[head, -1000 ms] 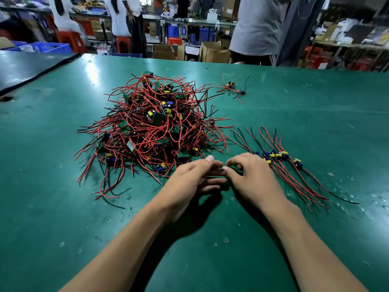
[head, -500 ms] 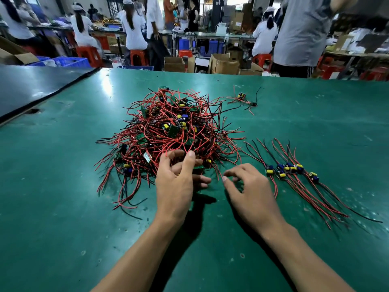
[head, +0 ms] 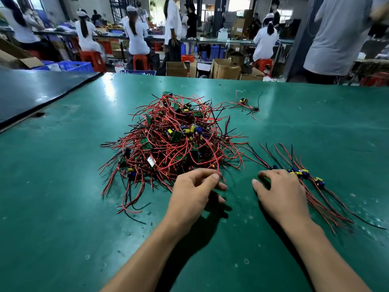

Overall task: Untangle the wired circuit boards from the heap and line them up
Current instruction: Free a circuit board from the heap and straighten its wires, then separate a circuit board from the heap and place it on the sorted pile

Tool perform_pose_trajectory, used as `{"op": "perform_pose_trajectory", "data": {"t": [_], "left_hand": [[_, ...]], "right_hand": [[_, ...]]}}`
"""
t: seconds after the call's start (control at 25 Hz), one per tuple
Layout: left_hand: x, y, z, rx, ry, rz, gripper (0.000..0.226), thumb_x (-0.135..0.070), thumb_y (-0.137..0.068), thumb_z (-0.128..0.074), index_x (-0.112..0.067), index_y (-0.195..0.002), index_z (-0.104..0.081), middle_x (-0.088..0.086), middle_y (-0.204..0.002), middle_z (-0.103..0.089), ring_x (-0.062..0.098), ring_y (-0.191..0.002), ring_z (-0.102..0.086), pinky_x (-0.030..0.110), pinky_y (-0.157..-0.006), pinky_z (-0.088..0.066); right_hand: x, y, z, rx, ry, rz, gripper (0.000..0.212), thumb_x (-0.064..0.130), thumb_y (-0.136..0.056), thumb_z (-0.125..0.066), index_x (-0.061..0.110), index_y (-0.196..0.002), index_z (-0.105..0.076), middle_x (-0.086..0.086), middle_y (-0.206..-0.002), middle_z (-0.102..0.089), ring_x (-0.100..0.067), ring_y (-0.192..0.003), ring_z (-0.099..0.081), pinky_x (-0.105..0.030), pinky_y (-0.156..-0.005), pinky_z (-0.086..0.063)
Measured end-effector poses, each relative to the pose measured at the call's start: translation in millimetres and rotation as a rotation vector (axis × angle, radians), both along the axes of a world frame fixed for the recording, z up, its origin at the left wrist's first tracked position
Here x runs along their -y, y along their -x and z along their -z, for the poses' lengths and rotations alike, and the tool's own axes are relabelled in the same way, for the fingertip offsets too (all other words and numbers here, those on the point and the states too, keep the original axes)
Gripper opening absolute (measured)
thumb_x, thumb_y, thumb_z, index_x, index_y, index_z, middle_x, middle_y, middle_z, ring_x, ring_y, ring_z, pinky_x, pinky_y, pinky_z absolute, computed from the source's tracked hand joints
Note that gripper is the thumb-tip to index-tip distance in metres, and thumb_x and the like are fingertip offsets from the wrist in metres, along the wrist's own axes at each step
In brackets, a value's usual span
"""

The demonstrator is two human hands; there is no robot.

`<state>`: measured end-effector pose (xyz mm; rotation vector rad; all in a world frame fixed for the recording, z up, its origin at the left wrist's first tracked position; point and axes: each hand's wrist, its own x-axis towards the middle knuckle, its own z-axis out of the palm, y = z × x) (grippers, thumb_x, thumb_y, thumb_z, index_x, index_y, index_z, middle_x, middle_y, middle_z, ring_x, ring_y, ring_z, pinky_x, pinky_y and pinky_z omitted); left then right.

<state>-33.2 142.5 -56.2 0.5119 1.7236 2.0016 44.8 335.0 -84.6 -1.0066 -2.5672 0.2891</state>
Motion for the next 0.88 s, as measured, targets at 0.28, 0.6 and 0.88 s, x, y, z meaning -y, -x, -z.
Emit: {"op": "perform_pose_trajectory", "data": {"t": [0.28, 0.6, 0.88], "left_hand": [[-5.0, -14.4, 2.9, 0.093, 0.07, 0.516, 0.008, -0.009, -0.091, -0.065, -0.013, -0.089, -0.071, 0.012, -0.076, -0.074, 0.018, -0.052, -0.067, 0.02, -0.048, -0.047], [-4.7, -11.4, 2.5, 0.298, -0.033, 0.543, 0.008, -0.013, -0.084, -0.071, -0.008, -0.09, -0.072, 0.017, -0.083, -0.071, 0.022, -0.057, -0.067, 0.026, -0.053, -0.055], [-7.9, -0.5, 2.4, 0.409, -0.042, 0.382, 0.052, -0.042, -0.085, -0.061, 0.007, -0.104, -0.063, 0.014, -0.065, -0.064, 0.024, -0.048, -0.061, 0.026, -0.046, -0.051]], "right_hand": [[28.7, 3.5, -6.5, -0.449, 0.388, -0.425, 0.064, 0.048, -0.08, -0.072, 0.024, -0.138, -0.057, 0.006, -0.103, -0.065, -0.004, -0.077, -0.056, -0.011, -0.072, -0.043], [45.1, 7.1, -18.6, -0.783, 1.064, -0.478, 0.021, 0.034, -0.091, -0.067, 0.025, -0.108, -0.074, -0.004, -0.082, -0.071, -0.013, -0.061, -0.058, -0.024, -0.058, -0.049], [40.3, -3.4, -31.5, -0.478, 1.681, -0.658, 0.036, 0.043, -0.097, -0.053, 0.017, -0.114, -0.07, 0.003, -0.054, -0.037, -0.011, -0.046, -0.042, -0.025, -0.053, -0.036]]}}
